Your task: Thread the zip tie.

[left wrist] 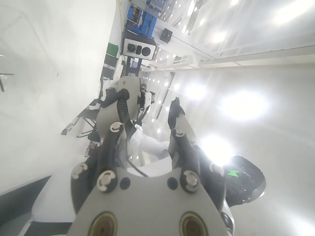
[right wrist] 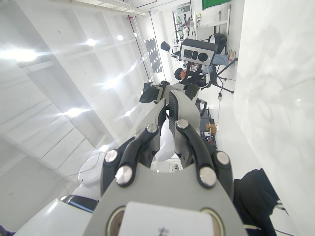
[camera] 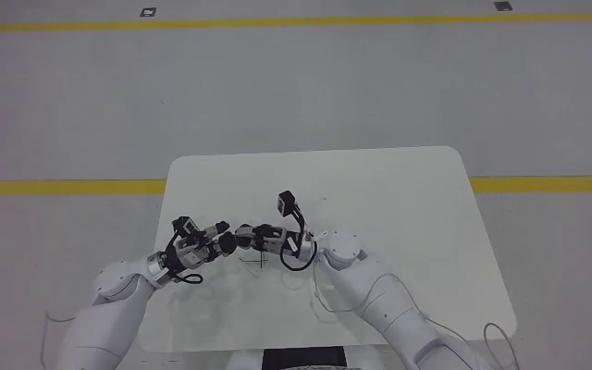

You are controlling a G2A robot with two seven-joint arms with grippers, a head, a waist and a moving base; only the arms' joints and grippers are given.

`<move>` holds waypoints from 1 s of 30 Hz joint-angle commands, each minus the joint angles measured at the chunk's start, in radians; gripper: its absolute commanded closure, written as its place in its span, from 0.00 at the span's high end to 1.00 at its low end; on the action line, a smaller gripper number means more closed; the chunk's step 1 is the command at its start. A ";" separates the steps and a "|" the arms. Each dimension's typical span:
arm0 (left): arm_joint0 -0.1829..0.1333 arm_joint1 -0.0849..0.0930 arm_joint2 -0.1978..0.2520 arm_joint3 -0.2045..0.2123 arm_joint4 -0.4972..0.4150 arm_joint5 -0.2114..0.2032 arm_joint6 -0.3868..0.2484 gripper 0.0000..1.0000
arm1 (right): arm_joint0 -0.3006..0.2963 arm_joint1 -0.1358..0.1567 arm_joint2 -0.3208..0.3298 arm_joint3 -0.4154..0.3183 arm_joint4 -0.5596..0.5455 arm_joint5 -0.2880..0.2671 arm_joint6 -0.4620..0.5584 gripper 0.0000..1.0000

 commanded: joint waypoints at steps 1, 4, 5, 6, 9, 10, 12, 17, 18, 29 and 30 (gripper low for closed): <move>-0.001 0.001 0.000 0.000 0.008 -0.015 0.007 0.29 | -0.002 0.003 0.000 -0.004 -0.001 0.005 0.002 0.00; -0.001 0.002 0.004 0.002 0.008 -0.020 0.009 0.25 | -0.003 0.006 0.001 -0.006 0.000 0.012 0.004 0.00; -0.002 0.002 0.004 0.002 0.009 -0.021 0.009 0.24 | -0.003 0.007 0.001 -0.007 -0.001 0.014 0.003 0.00; -0.001 0.002 0.005 0.002 0.011 -0.023 0.008 0.22 | -0.003 0.008 0.000 -0.008 -0.001 0.016 0.003 0.00; 0.000 0.004 0.007 0.000 0.013 -0.027 0.008 0.19 | -0.002 0.010 -0.002 -0.008 0.001 0.019 0.000 0.00; 0.001 0.004 0.007 -0.001 0.014 -0.029 0.008 0.18 | -0.002 0.010 -0.003 -0.008 0.001 0.020 0.000 0.00; 0.002 0.005 0.008 -0.003 0.018 -0.032 0.010 0.19 | -0.001 0.011 -0.005 -0.009 0.001 0.021 -0.003 0.00; 0.004 0.008 0.010 -0.005 0.026 -0.035 0.017 0.17 | 0.001 0.013 -0.011 -0.009 0.004 0.021 -0.006 0.00; 0.004 0.008 0.010 -0.004 0.027 -0.036 0.017 0.16 | 0.002 0.013 -0.013 -0.009 0.004 0.021 -0.007 0.00; 0.000 0.013 0.018 0.005 0.035 -0.049 0.018 0.01 | 0.009 0.014 -0.032 -0.004 0.010 0.023 -0.022 0.00; 0.000 0.013 0.019 0.006 0.036 -0.051 0.018 0.00 | 0.010 0.014 -0.033 -0.003 0.011 0.022 -0.023 0.00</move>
